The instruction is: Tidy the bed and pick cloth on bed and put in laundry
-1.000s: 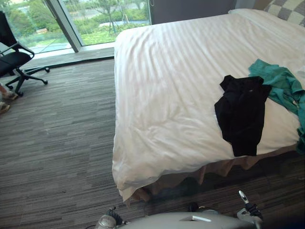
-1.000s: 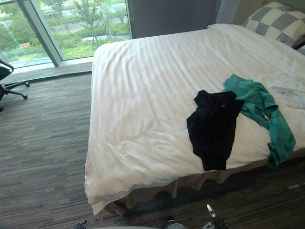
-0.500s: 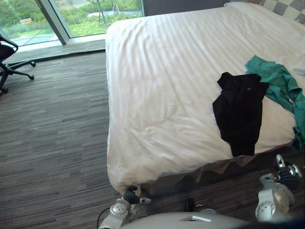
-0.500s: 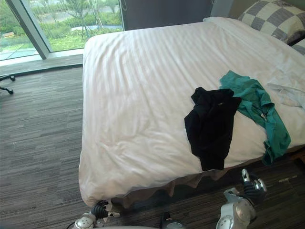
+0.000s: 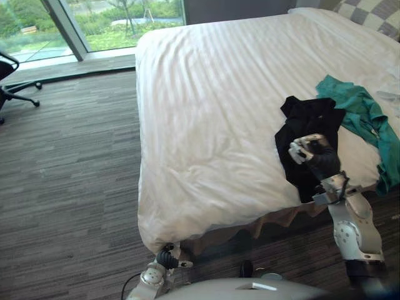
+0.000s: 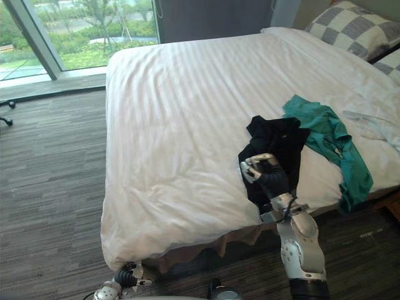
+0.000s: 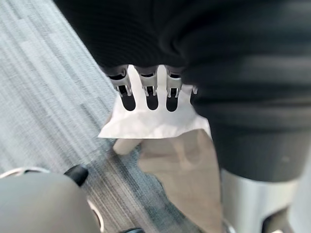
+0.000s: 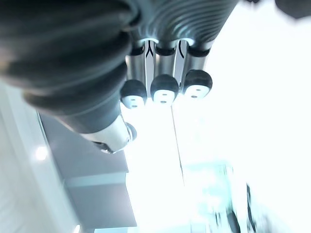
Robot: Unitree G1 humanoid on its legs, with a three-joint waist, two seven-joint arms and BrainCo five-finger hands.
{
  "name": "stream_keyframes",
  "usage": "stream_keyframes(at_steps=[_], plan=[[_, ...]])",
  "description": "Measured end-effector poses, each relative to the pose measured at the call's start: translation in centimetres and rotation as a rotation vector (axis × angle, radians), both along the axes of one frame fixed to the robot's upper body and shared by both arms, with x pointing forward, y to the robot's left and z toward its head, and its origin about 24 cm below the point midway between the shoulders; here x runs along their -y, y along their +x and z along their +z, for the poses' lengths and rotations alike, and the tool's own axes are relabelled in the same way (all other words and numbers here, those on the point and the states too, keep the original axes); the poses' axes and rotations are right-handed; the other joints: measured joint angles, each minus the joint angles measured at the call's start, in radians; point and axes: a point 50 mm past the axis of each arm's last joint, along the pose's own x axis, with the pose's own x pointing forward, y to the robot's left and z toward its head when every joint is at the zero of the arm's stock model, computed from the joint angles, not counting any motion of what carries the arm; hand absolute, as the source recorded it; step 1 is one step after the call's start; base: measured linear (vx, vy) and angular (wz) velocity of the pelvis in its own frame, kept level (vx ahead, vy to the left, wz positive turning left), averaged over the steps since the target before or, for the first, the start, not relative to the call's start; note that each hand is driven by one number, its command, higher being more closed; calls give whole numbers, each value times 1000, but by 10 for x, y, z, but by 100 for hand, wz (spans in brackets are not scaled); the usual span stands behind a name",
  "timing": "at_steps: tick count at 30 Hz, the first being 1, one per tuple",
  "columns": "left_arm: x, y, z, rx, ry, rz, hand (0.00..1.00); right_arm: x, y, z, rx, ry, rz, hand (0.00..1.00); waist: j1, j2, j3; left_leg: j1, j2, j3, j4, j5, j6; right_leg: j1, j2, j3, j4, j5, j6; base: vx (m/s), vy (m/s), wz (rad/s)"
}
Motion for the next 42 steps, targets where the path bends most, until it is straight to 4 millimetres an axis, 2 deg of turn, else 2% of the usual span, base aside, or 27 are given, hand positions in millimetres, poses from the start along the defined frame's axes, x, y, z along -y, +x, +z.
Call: stream_keyframes(at_steps=[1,3,6,8,9,11,12,13,15,18,22,23,29,33,36,38,39,41,42], plan=[[-1,0,0,1,-13,24,0,-7,1,-1,-11,4,53,100,4,-2,0,-1,0,-10,0,2,0,2,-1,-8,2,-3,0,-9,-8,50],[-5,0,1,11,-54,86,0,-37,6,-3,-53,6,262,100,26,-21,-6,-30,-3,-65,-2,16,2,0,-9,-61,9,-14,0,-9,-14,67],[-9,5,4,41,-56,89,0,-61,12,-1,-73,-11,399,100,69,-36,3,-72,-8,-88,6,25,7,-34,-16,-79,25,-18,-6,-18,4,37],[-18,12,7,69,-48,138,0,-93,17,6,-80,-18,542,100,110,-51,55,-131,-9,-107,37,30,10,-90,-30,-92,77,-31,-23,-34,9,24],[-20,13,8,74,-49,148,0,-99,18,8,-76,-23,564,100,117,-52,67,-141,-9,-110,46,29,10,-100,-33,-94,87,-34,-22,-60,14,22],[-32,19,12,110,-51,241,0,-127,19,21,-33,-42,674,100,133,-74,159,-214,-11,-143,93,30,11,-151,-51,-120,132,-44,-28,-94,5,37],[-34,20,13,117,-53,253,0,-132,19,23,-28,-50,694,100,137,-77,171,-229,-11,-150,102,30,11,-162,-53,-122,136,-44,-28,-119,5,41],[-36,25,15,141,-64,295,0,-145,17,26,-15,-73,749,100,155,-88,209,-281,-12,-163,130,29,12,-197,-59,-133,146,-44,-28,-88,-1,40],[-37,31,18,172,-99,363,0,-162,14,21,-32,-118,805,100,177,-88,261,-319,-13,-192,160,29,14,-210,-65,-160,152,-43,-28,-45,2,41],[-35,32,18,193,-125,397,0,-181,7,15,-50,-184,879,100,209,-82,280,-363,-17,-223,185,29,15,-226,-69,-169,156,-43,-28,4,28,36],[-33,33,18,200,-134,414,0,-202,-1,6,-76,-239,947,100,214,-70,287,-404,-28,-262,211,30,17,-239,-84,-200,173,-51,-37,9,40,33],[-31,36,18,205,-140,412,0,-208,-4,1,-95,-242,963,100,225,-63,292,-422,-30,-268,213,32,24,-262,-94,-202,195,-61,-33,-37,51,23],[-23,46,18,212,-159,404,0,-217,3,-17,-190,-257,889,100,236,-30,310,-501,-50,-294,232,48,43,-353,-139,-220,293,-91,-36,-50,40,18],[-20,53,19,215,-159,388,0,-211,13,-27,-246,-267,808,100,237,-14,318,-555,-62,-297,233,68,49,-419,-158,-221,327,-92,-37,-60,34,9],[-12,64,21,217,-172,370,0,-201,30,-30,-275,-252,669,100,237,12,332,-601,-72,-293,232,84,54,-480,-177,-216,360,-93,-38,-60,34,4],[-6,71,21,216,-162,350,0,-179,56,-33,-318,-210,476,100,237,44,344,-630,-81,-289,231,98,57,-521,-190,-207,381,-93,-39,-53,25,0],[-6,72,22,216,-160,350,0,-174,61,-33,-325,-200,442,100,238,46,345,-632,-81,-285,229,99,58,-528,-191,-203,383,-92,-39,-59,21,-11],[-3,74,22,216,-150,334,0,-144,87,-30,-348,-160,263,100,237,61,346,-661,-81,-267,228,107,59,-573,-194,-183,391,-85,-45,-42,10,-17],[-2,75,22,216,-150,327,0,-137,91,-29,-349,-158,233,100,237,65,348,-664,-81,-264,227,108,59,-578,-194,-181,391,-82,-47,-15,-3,-12]])
